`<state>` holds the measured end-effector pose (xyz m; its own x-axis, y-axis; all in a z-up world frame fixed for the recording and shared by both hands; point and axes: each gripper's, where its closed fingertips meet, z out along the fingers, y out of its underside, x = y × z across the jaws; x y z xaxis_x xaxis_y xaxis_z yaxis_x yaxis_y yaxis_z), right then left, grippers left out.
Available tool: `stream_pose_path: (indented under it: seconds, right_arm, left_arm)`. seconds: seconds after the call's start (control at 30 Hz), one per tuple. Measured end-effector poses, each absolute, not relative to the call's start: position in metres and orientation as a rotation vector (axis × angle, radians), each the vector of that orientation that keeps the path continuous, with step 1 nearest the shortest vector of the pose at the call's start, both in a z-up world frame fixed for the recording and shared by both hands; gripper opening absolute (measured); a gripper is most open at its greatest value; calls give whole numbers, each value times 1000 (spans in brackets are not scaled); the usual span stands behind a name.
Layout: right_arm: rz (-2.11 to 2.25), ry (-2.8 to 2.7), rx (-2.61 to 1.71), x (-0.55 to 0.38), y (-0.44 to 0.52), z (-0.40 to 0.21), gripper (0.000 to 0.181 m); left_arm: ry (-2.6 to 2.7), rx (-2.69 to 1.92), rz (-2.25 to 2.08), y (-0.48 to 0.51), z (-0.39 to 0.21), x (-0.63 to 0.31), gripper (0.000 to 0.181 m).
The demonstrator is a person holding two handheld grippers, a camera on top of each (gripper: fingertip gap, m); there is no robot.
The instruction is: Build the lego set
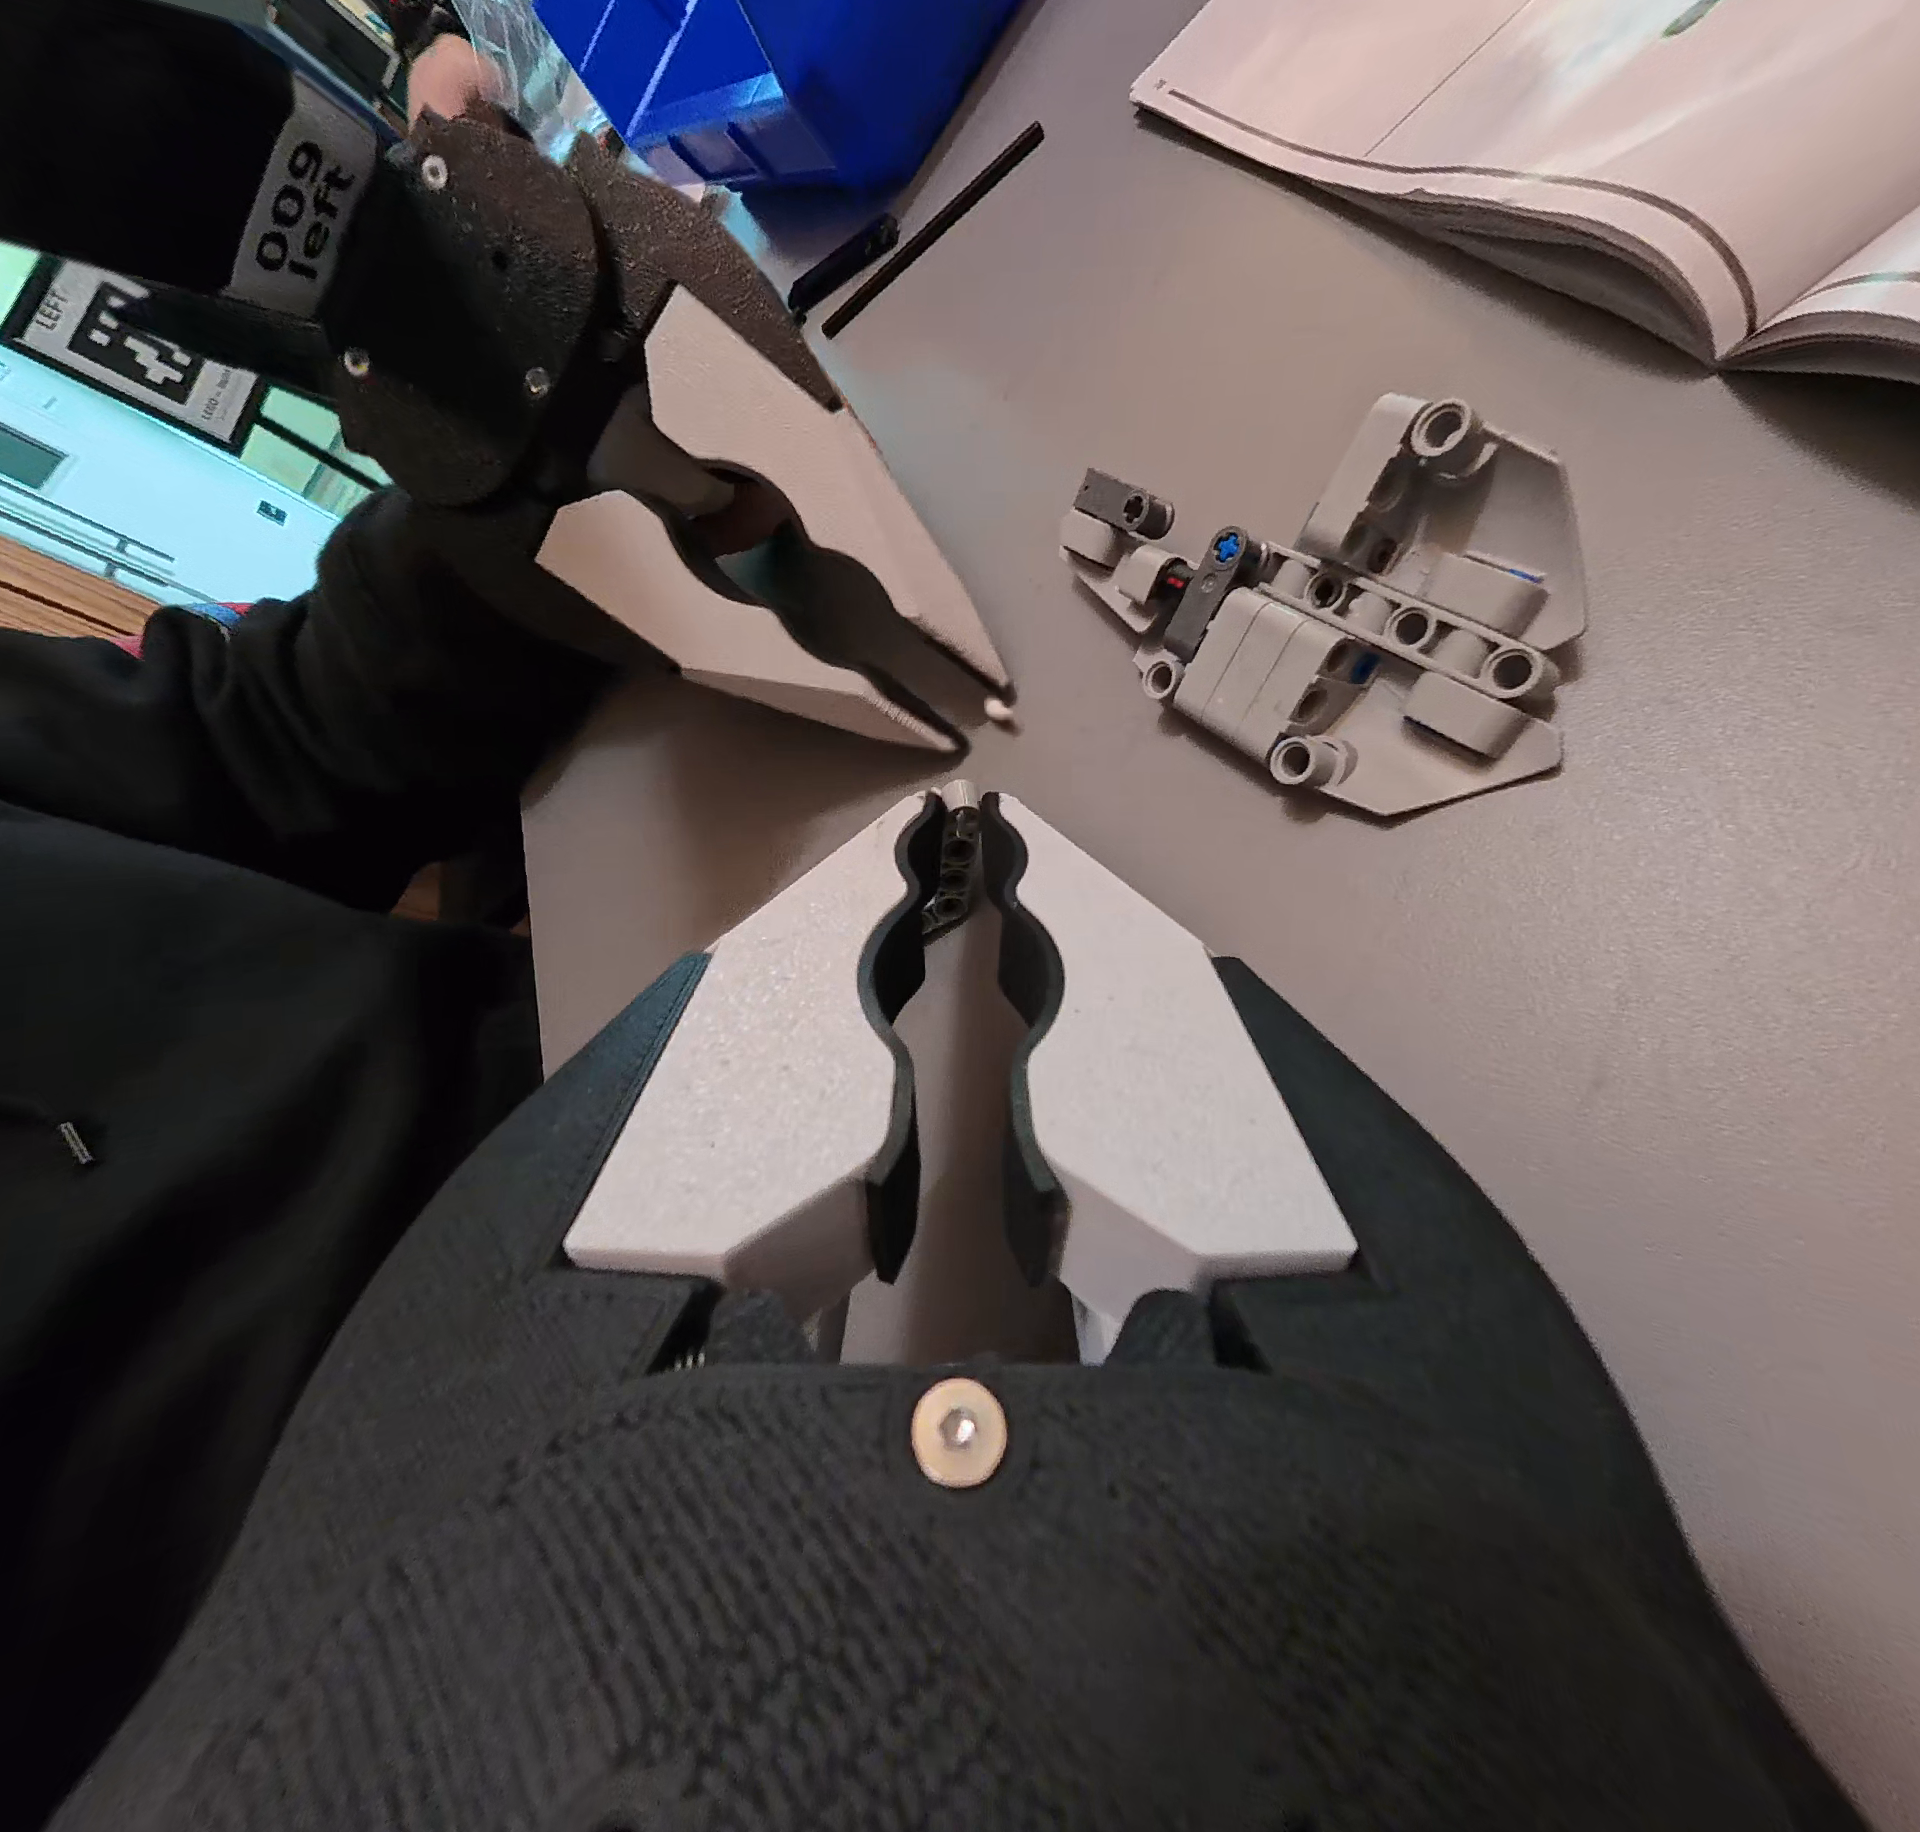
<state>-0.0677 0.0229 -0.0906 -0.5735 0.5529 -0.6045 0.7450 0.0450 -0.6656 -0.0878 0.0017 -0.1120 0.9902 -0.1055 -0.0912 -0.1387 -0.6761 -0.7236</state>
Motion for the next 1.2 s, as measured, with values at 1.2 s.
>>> stream_pose_path:
  seconds: [1.2]
  right_arm:
    - [-1595,2051,1314,-67,23,-85,5]
  left_arm:
    - [-112,-2311,172,12,-113,-92,1]
